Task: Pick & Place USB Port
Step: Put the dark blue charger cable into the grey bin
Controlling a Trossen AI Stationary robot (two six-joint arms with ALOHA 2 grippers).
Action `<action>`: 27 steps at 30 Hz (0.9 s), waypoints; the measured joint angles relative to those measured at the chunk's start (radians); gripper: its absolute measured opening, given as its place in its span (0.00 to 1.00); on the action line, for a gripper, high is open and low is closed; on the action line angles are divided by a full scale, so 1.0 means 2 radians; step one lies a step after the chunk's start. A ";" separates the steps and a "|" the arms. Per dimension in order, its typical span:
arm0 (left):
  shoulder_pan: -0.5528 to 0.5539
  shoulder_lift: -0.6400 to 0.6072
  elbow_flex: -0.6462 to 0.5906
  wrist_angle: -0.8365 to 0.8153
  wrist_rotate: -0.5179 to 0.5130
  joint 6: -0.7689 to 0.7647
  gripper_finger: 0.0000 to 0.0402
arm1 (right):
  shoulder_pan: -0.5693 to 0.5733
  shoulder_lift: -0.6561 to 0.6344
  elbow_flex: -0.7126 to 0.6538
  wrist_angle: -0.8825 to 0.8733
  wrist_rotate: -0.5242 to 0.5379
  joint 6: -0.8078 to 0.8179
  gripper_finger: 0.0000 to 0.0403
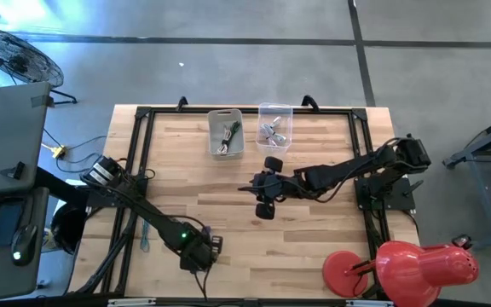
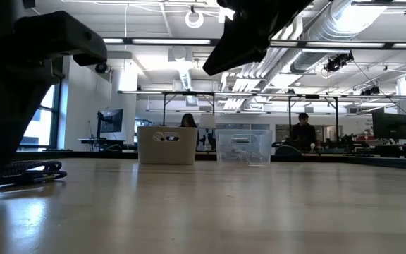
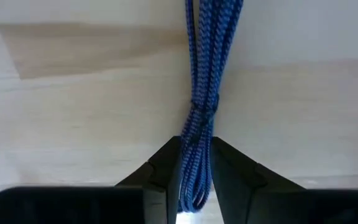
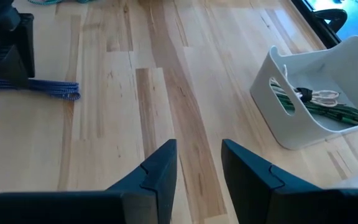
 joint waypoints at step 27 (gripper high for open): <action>-0.023 -0.004 0.020 -0.014 -0.127 -0.022 0.03 | 0.017 0.000 0.000 0.002 0.005 -0.007 0.29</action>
